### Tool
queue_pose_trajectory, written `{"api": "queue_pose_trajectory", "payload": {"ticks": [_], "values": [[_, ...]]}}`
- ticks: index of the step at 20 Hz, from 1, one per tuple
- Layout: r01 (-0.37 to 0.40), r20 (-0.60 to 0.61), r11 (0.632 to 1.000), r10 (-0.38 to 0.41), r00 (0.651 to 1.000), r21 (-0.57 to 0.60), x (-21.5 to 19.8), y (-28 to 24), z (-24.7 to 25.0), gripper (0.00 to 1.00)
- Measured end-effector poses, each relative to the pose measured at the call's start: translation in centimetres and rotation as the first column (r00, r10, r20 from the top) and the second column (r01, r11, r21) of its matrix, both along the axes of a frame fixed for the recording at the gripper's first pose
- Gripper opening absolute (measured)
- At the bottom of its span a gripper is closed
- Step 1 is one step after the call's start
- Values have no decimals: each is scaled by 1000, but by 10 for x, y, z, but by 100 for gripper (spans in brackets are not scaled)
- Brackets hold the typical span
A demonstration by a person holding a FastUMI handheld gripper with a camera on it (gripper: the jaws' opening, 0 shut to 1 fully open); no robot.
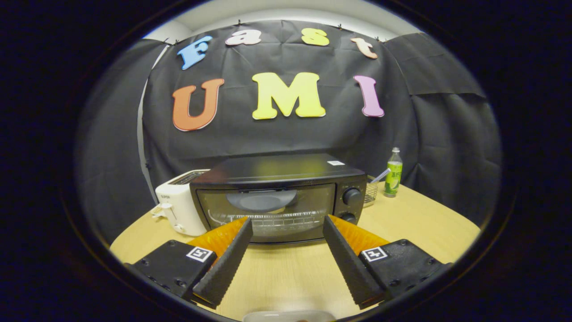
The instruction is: Open the toaster oven, put the food inside, and close the toaster oven door.
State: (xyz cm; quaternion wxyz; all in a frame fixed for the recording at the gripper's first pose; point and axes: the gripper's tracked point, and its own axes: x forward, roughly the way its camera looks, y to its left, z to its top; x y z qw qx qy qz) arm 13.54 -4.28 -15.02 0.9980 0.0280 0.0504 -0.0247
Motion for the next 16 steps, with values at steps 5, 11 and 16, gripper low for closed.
{"api": "queue_pose_trajectory", "payload": {"ticks": [5, 11, 16], "values": [[-25, -2, 1000, 25, 1000, 7, -45, 7, 37, 100], [-11, 60, 997, 7, 998, 76, -118, 10, 109, 100], [11, 188, 995, -28, 982, 95, -198, -13, 154, 100]]}}
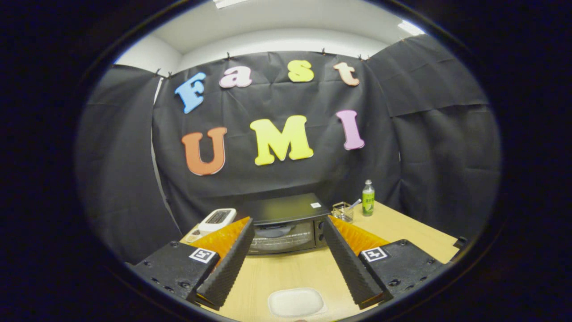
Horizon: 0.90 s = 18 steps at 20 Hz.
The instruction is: Open the toaster oven, put the food inside, and close the toaster oven door.
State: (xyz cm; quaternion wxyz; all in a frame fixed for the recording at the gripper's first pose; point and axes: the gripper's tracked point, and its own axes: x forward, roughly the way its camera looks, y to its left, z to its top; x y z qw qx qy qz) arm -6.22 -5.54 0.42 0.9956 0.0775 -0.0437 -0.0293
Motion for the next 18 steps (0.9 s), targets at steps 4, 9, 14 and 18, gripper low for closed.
{"api": "queue_pose_trajectory", "payload": {"ticks": [4, 9, 14, 18], "values": [[-30, 39, 999, 31, 999, -17, -58, -7, 4, 100], [-54, 96, 994, 64, 993, -98, -105, -3, 15, 100], [-72, 153, 993, 87, 984, -98, -130, -1, 30, 100], [-31, 178, 995, 48, 983, -95, -133, -13, 33, 100]]}}
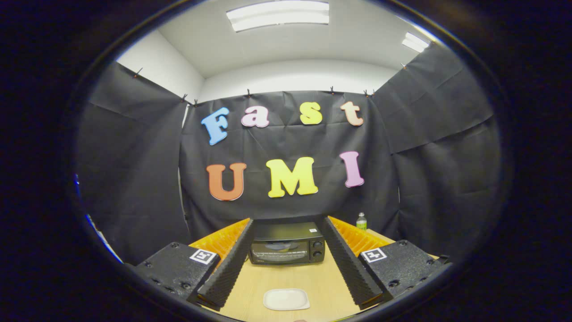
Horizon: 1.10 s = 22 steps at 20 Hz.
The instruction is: Open the toaster oven, put the food inside, and close the toaster oven door.
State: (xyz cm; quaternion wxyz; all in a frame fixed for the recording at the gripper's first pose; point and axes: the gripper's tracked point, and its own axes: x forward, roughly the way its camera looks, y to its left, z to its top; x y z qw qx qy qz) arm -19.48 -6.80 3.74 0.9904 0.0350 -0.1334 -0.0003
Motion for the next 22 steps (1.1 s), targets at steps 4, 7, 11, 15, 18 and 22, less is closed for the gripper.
{"api": "queue_pose_trajectory", "payload": {"ticks": [4, 7, 11, 15, 18, 22], "values": [[5, 0, 1000, -5, 1000, -9, 3, 4, 1, 100], [-10, 16, 1000, 10, 1000, -16, 2, 8, 2, 100], [2, 34, 1000, -1, 999, -30, 2, 5, 4, 100], [4, 41, 1000, -4, 999, -8, 3, -2, 5, 100], [-5, 36, 1000, 5, 999, -13, 2, 0, 3, 100], [-1, 31, 999, 2, 1000, -34, 3, 1, -1, 100]]}}
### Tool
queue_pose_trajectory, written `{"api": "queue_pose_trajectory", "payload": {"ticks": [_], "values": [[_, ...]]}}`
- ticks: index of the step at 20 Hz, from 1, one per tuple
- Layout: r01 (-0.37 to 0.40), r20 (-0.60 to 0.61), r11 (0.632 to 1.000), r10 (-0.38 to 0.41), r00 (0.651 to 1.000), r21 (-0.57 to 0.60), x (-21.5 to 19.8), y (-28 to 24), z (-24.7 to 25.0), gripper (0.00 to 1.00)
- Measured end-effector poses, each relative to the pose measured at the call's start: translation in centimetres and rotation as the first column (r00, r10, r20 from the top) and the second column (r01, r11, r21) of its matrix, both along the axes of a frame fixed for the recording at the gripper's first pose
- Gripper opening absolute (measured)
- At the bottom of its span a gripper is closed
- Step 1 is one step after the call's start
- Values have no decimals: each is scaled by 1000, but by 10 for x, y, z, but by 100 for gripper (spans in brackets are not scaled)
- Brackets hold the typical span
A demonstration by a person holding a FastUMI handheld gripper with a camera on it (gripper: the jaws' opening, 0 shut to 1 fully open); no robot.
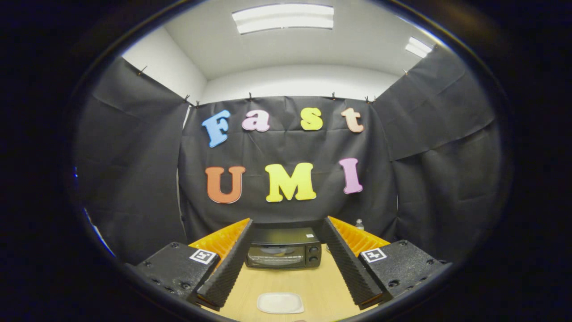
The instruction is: Open the toaster oven, put the food inside, and close the toaster oven door.
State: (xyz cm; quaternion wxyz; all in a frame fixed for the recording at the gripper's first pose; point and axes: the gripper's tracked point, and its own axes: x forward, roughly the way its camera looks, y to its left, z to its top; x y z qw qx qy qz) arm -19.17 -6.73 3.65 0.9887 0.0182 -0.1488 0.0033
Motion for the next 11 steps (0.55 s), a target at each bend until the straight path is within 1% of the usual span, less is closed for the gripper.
{"api": "queue_pose_trajectory", "payload": {"ticks": [5, 11], "values": [[-8, -20, 1000, 8, 1000, 12, 6, 0, -4, 100], [-6, -21, 1000, 6, 1000, -9, 8, 1, -5, 100]]}}
